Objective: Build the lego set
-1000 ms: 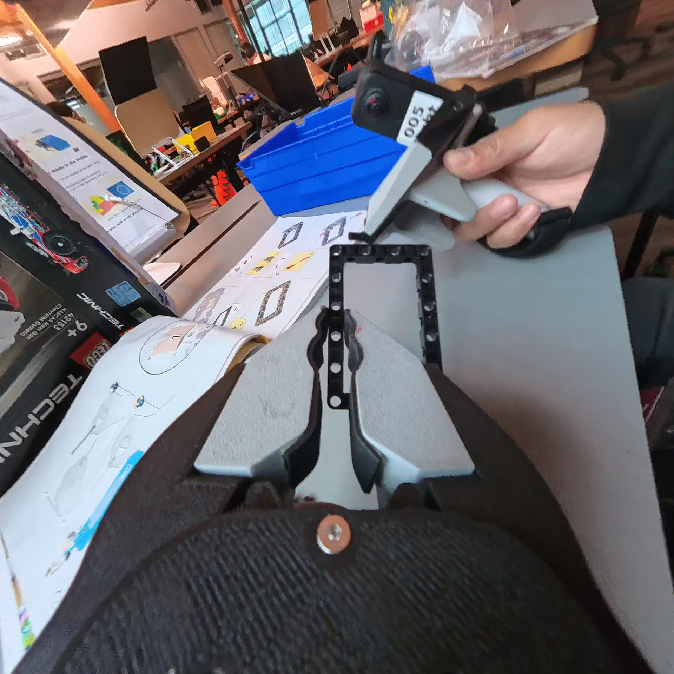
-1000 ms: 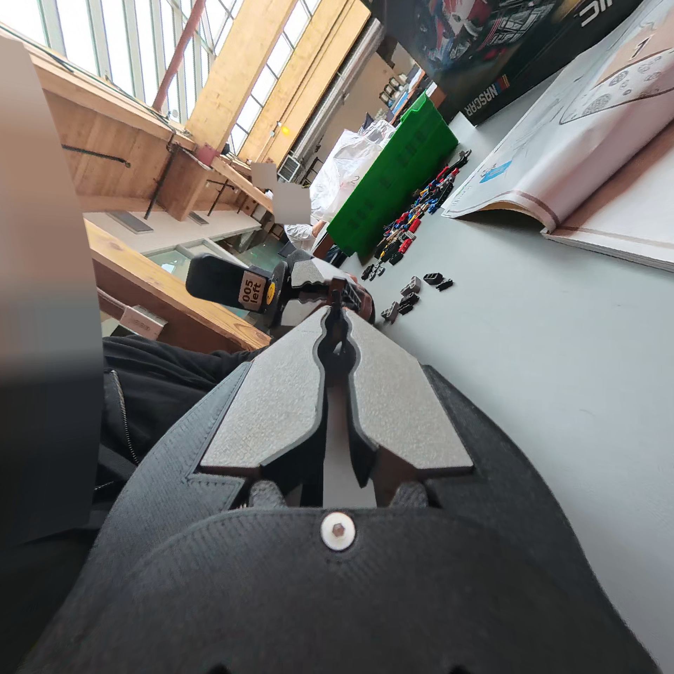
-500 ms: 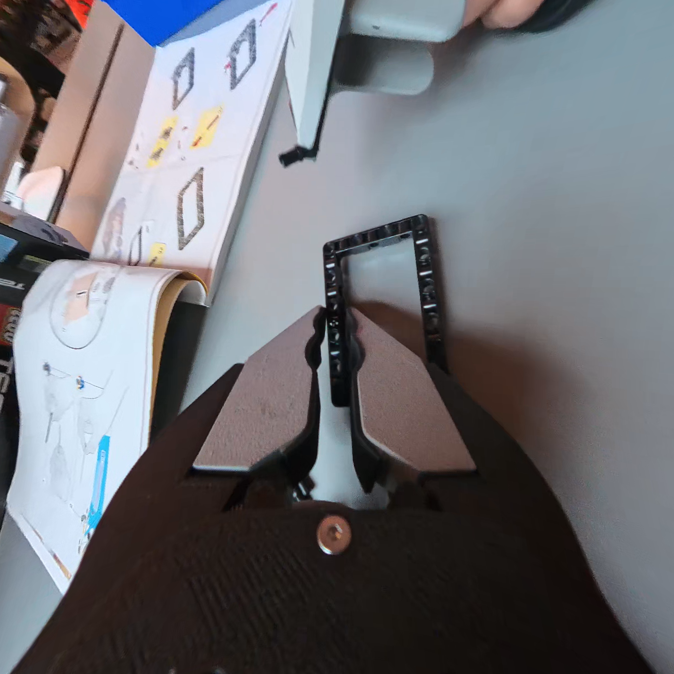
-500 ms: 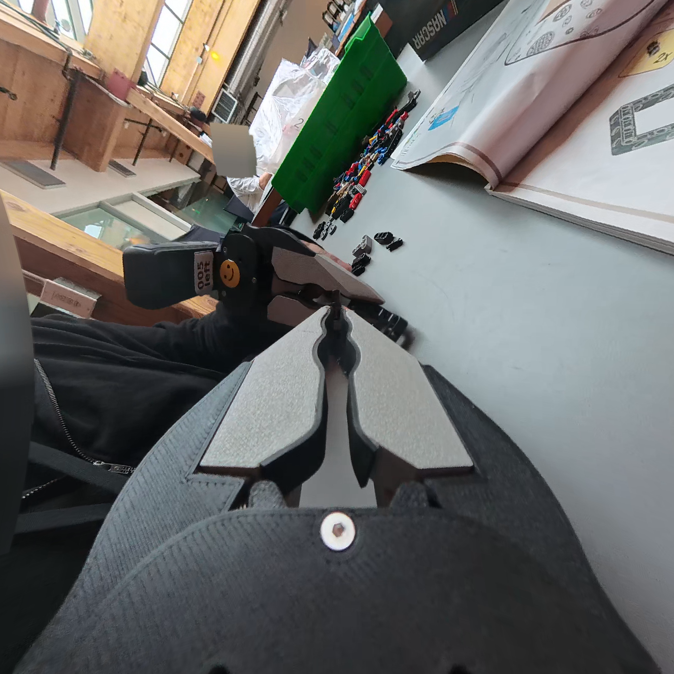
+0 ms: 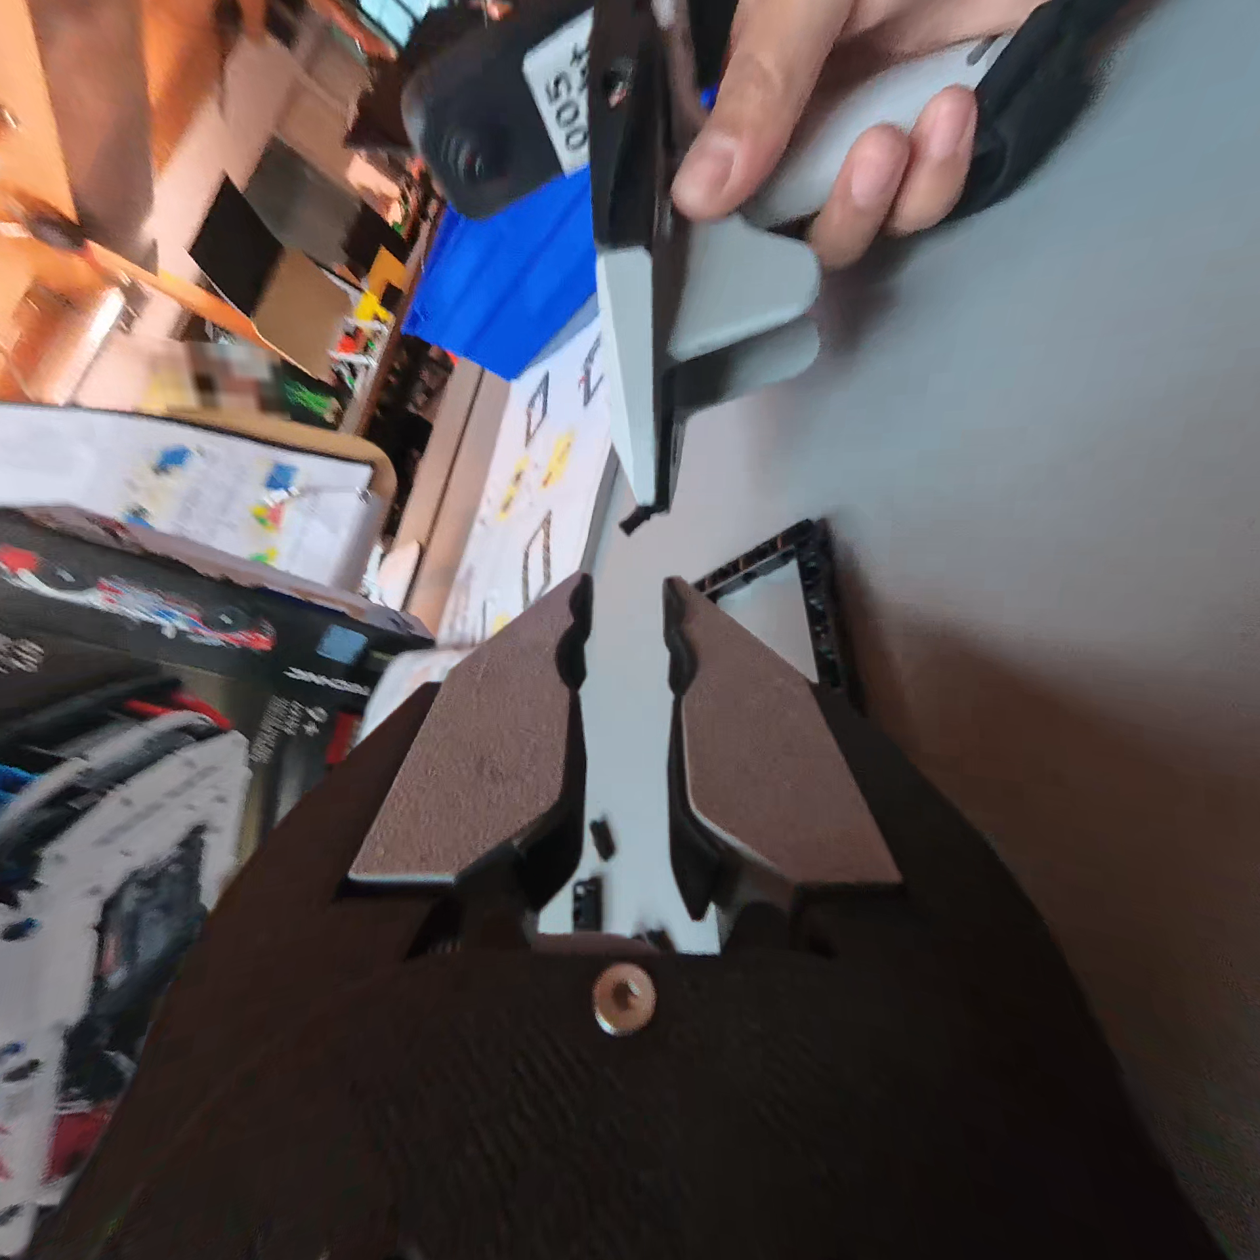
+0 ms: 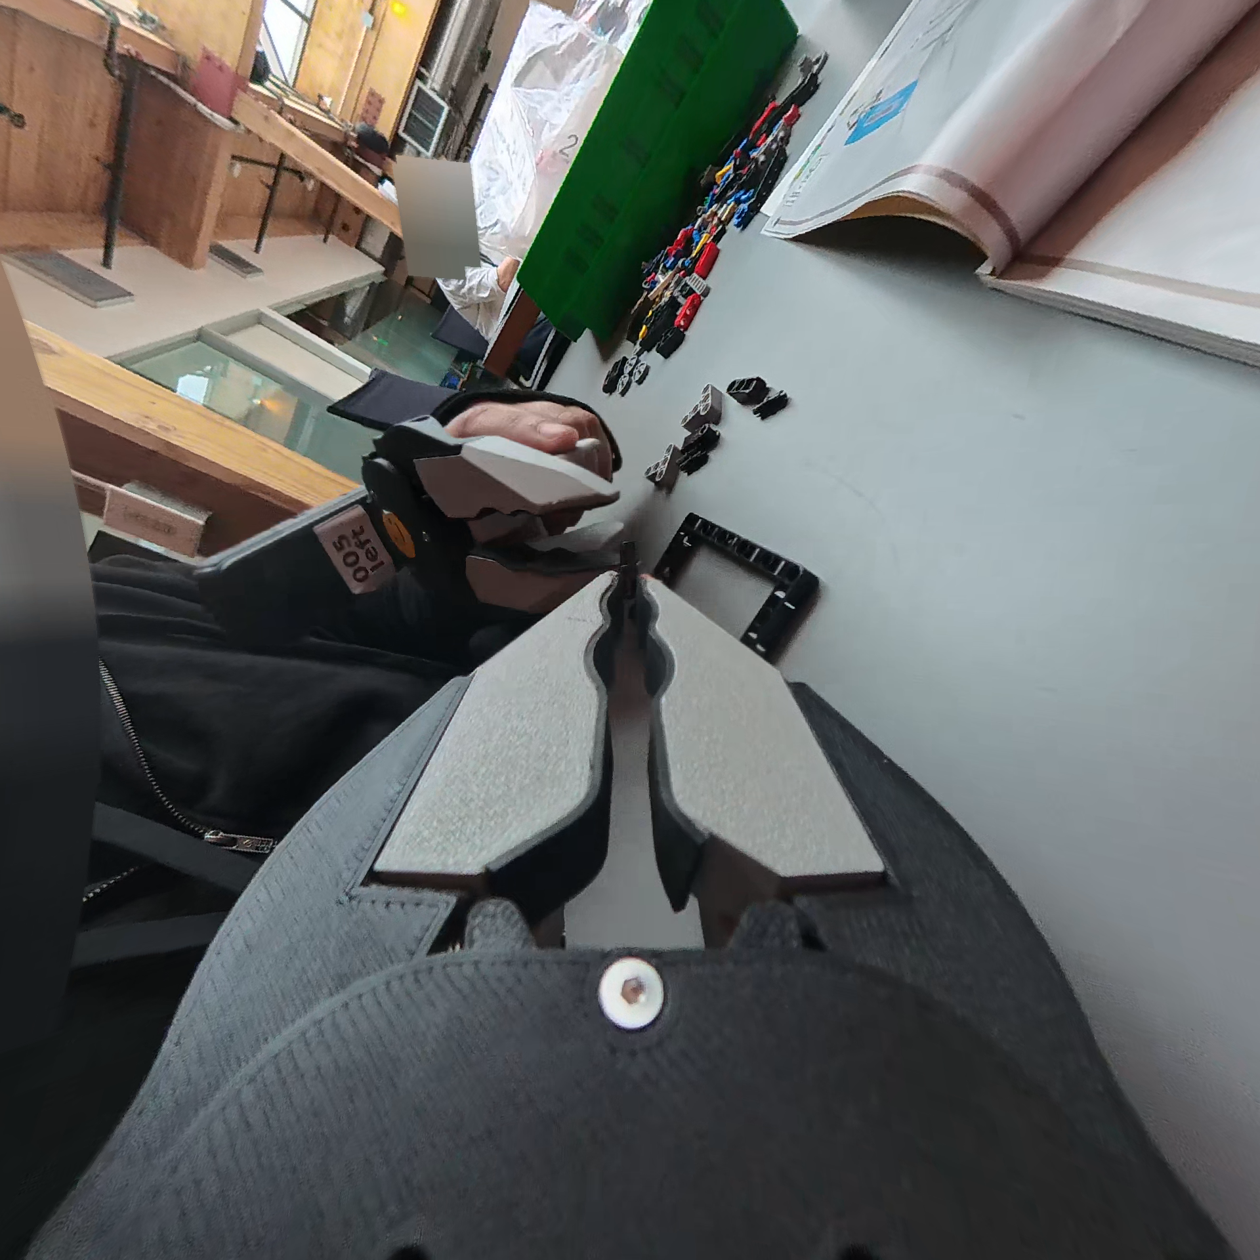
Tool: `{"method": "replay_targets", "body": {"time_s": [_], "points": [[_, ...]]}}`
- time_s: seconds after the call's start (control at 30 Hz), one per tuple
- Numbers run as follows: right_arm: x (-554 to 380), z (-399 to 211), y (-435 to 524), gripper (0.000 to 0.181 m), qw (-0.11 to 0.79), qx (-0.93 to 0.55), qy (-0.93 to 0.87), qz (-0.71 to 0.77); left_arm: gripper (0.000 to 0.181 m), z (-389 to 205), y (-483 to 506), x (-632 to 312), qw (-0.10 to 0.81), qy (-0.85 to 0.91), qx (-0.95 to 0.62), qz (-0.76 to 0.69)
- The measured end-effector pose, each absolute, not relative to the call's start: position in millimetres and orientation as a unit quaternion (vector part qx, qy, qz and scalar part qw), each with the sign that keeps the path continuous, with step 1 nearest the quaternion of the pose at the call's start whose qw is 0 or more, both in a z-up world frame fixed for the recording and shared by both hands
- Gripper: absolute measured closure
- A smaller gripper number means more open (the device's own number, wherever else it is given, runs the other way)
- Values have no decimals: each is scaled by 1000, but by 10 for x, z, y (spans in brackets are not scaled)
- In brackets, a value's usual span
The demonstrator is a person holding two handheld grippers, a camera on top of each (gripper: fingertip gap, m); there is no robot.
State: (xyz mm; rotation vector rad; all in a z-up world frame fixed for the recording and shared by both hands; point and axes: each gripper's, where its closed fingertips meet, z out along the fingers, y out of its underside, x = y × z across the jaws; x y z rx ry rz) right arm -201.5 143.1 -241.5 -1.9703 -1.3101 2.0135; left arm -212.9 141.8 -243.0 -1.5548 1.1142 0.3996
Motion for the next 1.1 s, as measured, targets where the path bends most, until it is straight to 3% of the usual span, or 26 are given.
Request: {"method": "replay_targets", "body": {"time_s": [0.4, 0.63, 0.8, 1.0, 1.1], "points": [[-2028, -2381, 1263, 181, -60, -621, -389, 678, 171, -2424, 1440, -1981, 541, 576, -518, 328], [-2057, -2426, 1289, 181, -48, -635, -384, 668, 178, -2485, 1445, -2013, 531, 585, -520, 326], [-2034, -2464, 1486, 167, 73, -651, -446, 609, 178, -2526, 1443, -2061, 536, 563, -568, 273], [-2028, -2440, 1388, 177, 263, -604, -596, 459, 178, -2510, 1436, -2037, 551, 539, -604, 205], [-2044, -2452, 1292, 174, 292, -580, -636, 417, 178, -2494, 1433, -2032, 558, 533, -605, 195]]}}
